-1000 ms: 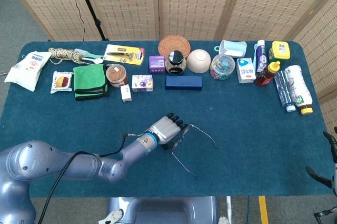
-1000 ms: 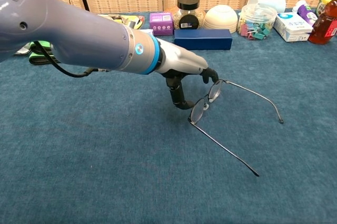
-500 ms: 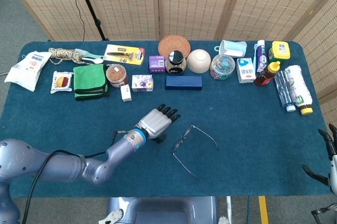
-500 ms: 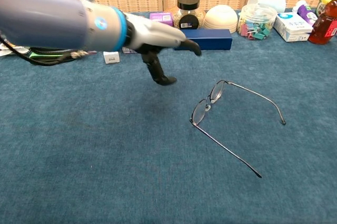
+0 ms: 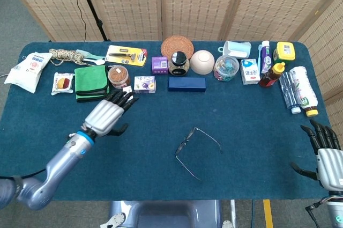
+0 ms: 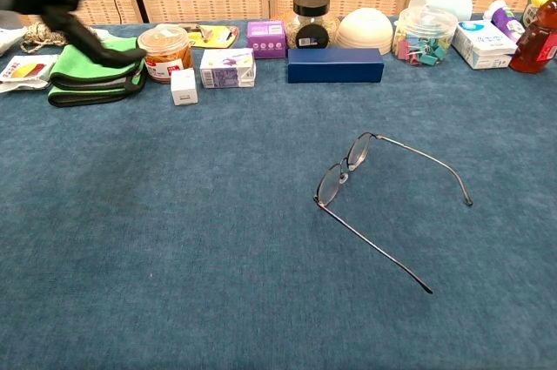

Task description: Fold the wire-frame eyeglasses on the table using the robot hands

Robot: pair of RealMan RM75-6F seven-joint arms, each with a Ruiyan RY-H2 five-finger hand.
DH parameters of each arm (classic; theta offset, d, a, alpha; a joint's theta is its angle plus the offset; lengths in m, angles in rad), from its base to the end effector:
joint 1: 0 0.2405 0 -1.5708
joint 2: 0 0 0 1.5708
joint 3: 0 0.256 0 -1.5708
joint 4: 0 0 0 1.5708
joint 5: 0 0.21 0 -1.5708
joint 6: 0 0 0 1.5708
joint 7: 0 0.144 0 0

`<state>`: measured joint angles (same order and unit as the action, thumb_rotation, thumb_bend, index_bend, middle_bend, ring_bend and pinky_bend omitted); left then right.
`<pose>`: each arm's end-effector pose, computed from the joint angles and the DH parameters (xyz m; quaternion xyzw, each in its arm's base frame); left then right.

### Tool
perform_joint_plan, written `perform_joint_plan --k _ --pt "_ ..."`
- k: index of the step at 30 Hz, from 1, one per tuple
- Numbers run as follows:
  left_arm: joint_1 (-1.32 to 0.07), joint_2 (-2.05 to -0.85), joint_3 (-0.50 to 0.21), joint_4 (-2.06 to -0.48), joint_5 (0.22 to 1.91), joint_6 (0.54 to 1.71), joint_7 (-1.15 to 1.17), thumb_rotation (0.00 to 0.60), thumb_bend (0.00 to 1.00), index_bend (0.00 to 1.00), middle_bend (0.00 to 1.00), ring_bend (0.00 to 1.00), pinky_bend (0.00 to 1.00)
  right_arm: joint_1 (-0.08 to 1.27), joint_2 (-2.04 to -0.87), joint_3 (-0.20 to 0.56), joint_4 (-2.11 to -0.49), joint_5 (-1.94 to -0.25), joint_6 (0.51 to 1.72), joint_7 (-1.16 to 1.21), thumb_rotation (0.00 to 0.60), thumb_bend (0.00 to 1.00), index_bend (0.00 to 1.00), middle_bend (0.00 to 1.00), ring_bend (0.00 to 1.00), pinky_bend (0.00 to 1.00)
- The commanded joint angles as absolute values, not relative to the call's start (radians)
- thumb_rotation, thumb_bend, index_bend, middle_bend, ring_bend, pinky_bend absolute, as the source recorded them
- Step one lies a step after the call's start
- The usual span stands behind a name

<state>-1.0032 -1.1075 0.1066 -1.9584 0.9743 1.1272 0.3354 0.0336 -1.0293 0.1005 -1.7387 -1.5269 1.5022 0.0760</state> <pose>-0.1105 0.3171 0.0806 -0.7865 -0.3321 -0.3367 0.3972 -0.2918 -0.1746 0.1833 0.5610 -0.4077 0.4349 0.5744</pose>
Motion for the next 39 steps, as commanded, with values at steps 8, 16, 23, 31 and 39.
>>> perform_joint_plan --k 8,16,23,31,39 --pt "-0.693 -0.967 0.233 -2.033 1.225 1.37 0.179 0.448 0.43 0.0 0.01 0.0 0.0 0.081 -1.031 0.093 -1.764 -1.535 1.434 0.073 0.6 0.0 0.13 0.02 0.0 0.02" --pt "-0.51 -0.884 0.27 -2.035 1.305 1.478 0.092 0.448 0.43 0.0 0.01 0.0 0.0 0.152 -1.026 0.092 -1.803 -1.554 1.344 0.063 0.6 0.0 0.16 0.03 0.0 0.02" --pt "-0.434 -0.854 0.257 -2.025 1.337 1.482 0.075 0.447 0.43 0.0 0.01 0.0 0.0 0.217 -1.024 0.094 -1.86 -1.56 1.261 0.054 0.6 0.0 0.16 0.04 0.0 0.02" --pt "-0.401 -0.817 0.203 -2.024 1.341 1.468 0.066 0.446 0.43 0.0 0.01 0.0 0.0 0.313 -1.031 0.108 -1.908 -1.546 1.139 0.05 0.6 0.0 0.15 0.02 0.0 0.01" --pt "-0.379 -0.802 0.152 -2.022 1.324 1.427 0.067 0.449 0.43 0.0 0.01 0.0 0.0 0.419 -1.066 0.141 -1.955 -1.467 1.014 0.007 0.6 0.0 0.14 0.0 0.0 0.0"
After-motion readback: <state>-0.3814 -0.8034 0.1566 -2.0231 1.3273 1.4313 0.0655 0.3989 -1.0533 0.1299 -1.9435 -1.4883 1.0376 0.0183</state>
